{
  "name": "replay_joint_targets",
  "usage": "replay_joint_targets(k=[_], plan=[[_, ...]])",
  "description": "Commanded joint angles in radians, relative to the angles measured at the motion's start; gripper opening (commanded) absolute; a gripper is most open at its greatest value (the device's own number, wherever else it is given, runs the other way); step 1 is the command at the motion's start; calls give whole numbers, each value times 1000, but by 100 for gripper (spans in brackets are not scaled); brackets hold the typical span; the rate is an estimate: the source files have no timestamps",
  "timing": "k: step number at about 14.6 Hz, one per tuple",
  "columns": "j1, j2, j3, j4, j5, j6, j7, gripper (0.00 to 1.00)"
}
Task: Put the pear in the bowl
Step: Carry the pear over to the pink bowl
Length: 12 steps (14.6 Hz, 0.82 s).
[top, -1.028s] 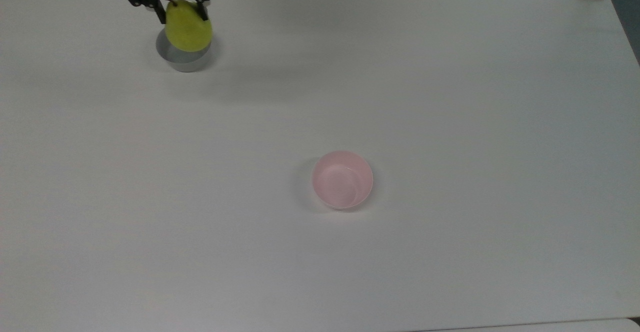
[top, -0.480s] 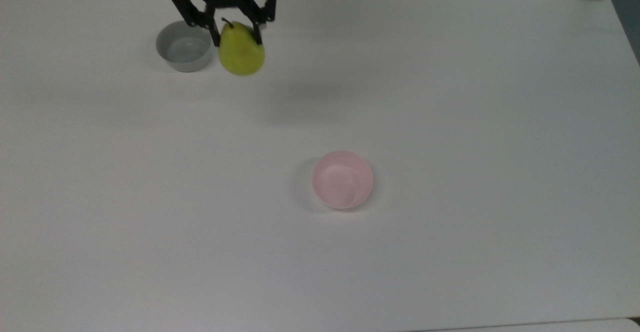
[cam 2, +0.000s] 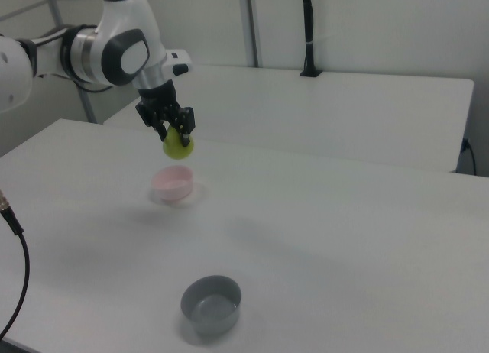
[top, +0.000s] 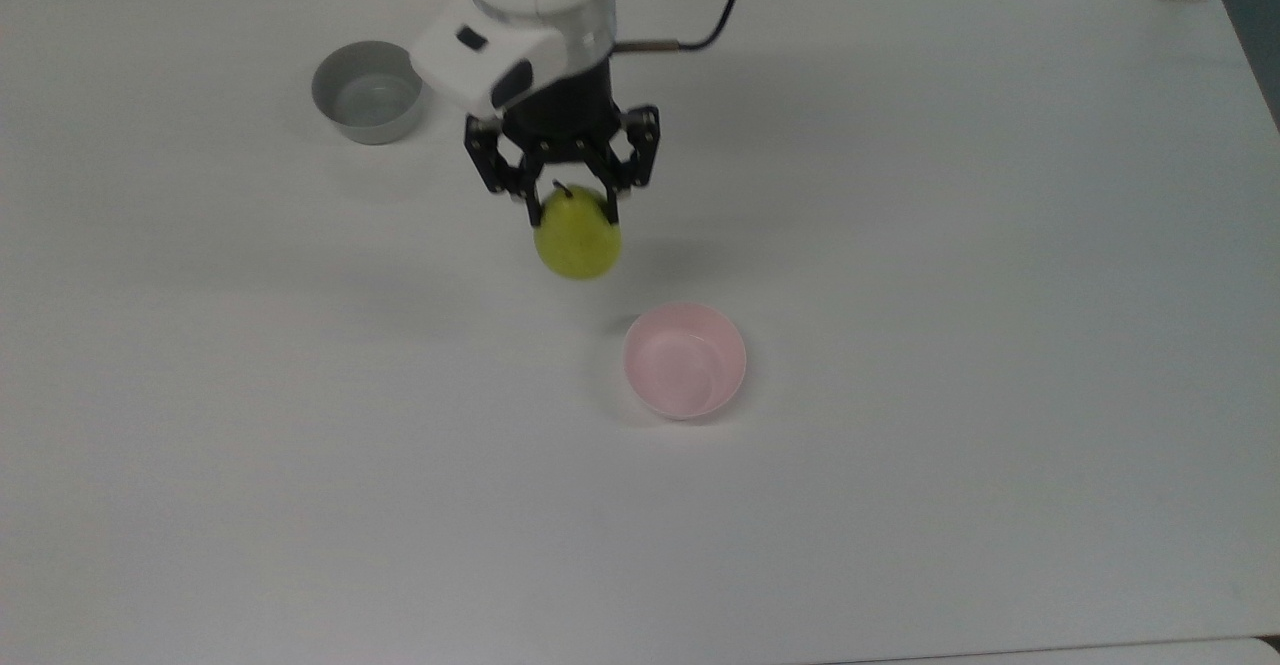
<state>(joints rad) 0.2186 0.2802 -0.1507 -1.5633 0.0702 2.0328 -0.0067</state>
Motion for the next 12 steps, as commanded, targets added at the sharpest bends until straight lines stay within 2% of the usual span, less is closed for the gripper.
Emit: replay_joint_targets(k=[1,5,12], plan=[[37,56,-9,-1,17,114,-2,0],[71,97,-7,-1,16,142,-62,0],[84,185,17,6,14,237,-53,0]])
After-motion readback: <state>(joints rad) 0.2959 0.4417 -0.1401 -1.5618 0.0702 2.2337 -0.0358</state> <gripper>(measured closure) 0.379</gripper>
